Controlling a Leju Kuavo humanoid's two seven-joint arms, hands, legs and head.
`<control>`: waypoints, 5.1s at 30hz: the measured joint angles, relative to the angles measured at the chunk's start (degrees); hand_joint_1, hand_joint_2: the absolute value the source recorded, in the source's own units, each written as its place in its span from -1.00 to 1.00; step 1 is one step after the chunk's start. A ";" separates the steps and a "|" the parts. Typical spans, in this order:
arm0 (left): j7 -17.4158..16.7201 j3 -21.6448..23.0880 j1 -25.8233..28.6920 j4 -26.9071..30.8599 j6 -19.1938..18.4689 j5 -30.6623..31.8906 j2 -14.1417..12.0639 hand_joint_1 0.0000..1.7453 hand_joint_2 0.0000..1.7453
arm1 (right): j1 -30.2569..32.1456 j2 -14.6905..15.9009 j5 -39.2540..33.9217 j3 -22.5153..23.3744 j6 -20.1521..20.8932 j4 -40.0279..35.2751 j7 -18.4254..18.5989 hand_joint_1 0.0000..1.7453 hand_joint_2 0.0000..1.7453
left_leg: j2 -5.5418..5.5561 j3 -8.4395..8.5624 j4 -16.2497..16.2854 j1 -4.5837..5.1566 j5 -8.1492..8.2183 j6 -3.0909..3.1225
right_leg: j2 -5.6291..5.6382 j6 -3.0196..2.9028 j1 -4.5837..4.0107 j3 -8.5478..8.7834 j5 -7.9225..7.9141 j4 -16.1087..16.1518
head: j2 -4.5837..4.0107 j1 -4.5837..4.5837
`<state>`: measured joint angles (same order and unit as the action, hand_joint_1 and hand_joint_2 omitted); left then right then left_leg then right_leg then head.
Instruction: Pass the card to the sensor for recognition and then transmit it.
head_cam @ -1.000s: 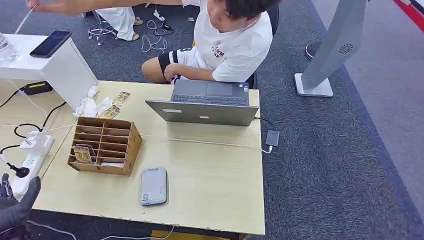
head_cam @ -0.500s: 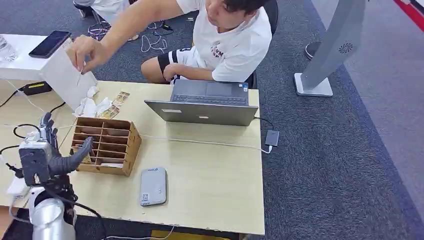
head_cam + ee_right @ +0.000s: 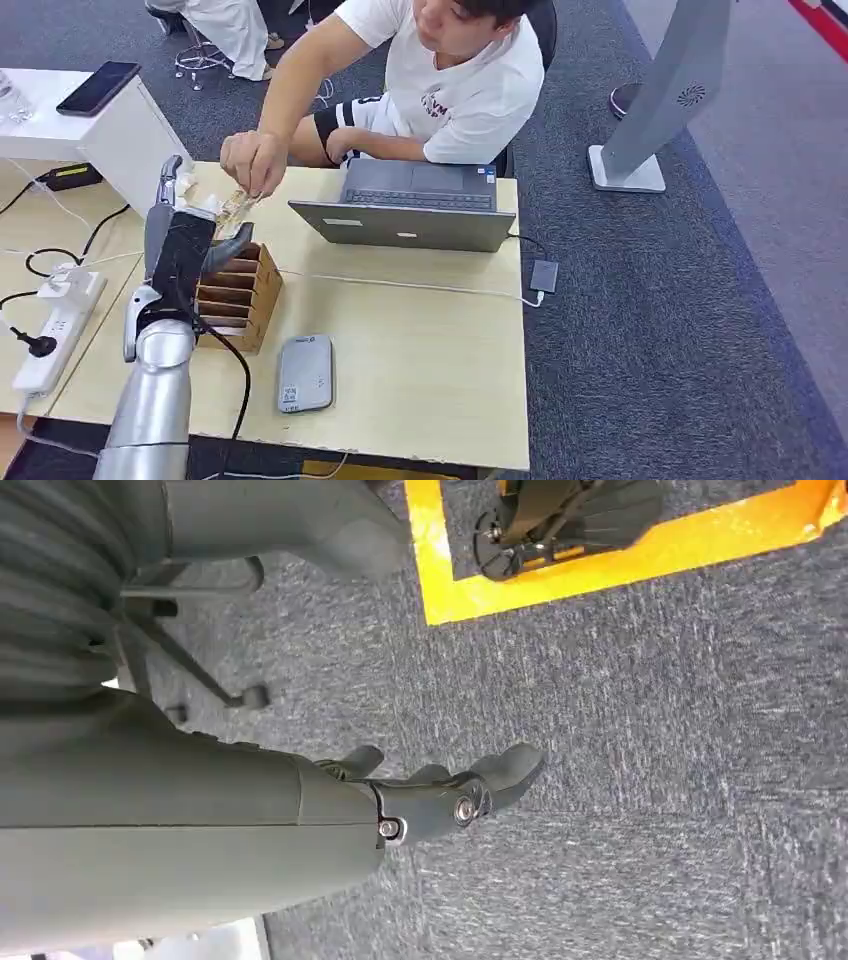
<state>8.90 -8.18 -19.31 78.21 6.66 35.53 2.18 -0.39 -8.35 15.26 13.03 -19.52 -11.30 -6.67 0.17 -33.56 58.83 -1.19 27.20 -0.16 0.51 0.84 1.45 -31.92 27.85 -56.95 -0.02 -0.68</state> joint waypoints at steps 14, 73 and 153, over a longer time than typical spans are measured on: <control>-6.72 13.99 -7.20 -2.10 10.83 21.15 -7.86 1.00 1.00 | -0.20 -0.04 5.66 -3.04 0.59 0.28 2.99 -1.00 1.00 | 0.00 -0.01 0.00 0.00 0.00 0.00 | 0.01 0.00 0.00 -0.01 0.00 -0.02 | 0.00 0.02; -9.27 31.11 21.19 14.62 13.29 41.25 -18.95 1.00 1.00 | 0.85 -2.51 10.97 -5.73 -3.74 0.37 7.91 -1.00 1.00 | -0.16 -0.03 -0.02 -0.01 0.16 -0.09 | 0.15 -0.06 -0.01 -0.08 0.18 -0.03 | 0.02 0.02; -18.51 30.10 26.45 7.28 4.32 34.59 -14.18 1.00 1.00 | 0.87 -3.32 16.44 -3.56 -3.37 0.26 7.28 -1.00 1.00 | -0.10 -0.03 -0.03 -0.02 0.16 -0.09 | 0.11 -0.03 -0.03 -0.04 0.20 -0.03 | 0.02 0.02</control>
<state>-9.62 21.92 7.14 85.48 10.98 70.12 -12.00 0.48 -11.67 31.69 9.46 -22.88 -11.04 0.61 0.08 -33.60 58.80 -1.22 27.36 -0.25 0.63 0.81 1.42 -31.96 28.05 -56.98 0.00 -0.66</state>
